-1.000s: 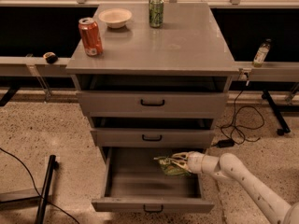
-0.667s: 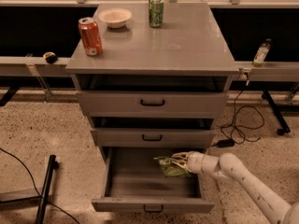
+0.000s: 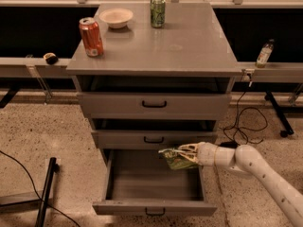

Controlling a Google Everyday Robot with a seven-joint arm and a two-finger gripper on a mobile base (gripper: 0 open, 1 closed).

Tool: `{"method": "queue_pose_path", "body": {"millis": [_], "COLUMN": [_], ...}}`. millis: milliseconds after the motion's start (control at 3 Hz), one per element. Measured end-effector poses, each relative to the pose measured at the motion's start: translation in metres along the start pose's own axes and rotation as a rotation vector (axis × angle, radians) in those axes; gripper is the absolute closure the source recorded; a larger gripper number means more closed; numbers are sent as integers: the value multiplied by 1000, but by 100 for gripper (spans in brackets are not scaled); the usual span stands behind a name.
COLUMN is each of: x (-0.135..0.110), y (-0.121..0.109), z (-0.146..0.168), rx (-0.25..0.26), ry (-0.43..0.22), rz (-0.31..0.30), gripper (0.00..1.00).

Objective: Pick green jalapeno chip bag from bottom drawer and place on counter

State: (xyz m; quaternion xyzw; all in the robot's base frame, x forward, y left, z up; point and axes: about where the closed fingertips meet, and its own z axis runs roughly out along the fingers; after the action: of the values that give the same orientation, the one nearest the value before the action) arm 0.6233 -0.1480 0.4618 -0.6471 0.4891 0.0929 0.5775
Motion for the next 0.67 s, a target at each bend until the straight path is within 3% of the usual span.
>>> {"method": "queue_pose_path", "body": {"millis": [333, 667], "x": [-75, -128], "y": [-86, -176], "z": [-54, -106], "rx": [13, 22], "ry": [-61, -90], "rz": [-101, -99], "gripper": [100, 100]}}
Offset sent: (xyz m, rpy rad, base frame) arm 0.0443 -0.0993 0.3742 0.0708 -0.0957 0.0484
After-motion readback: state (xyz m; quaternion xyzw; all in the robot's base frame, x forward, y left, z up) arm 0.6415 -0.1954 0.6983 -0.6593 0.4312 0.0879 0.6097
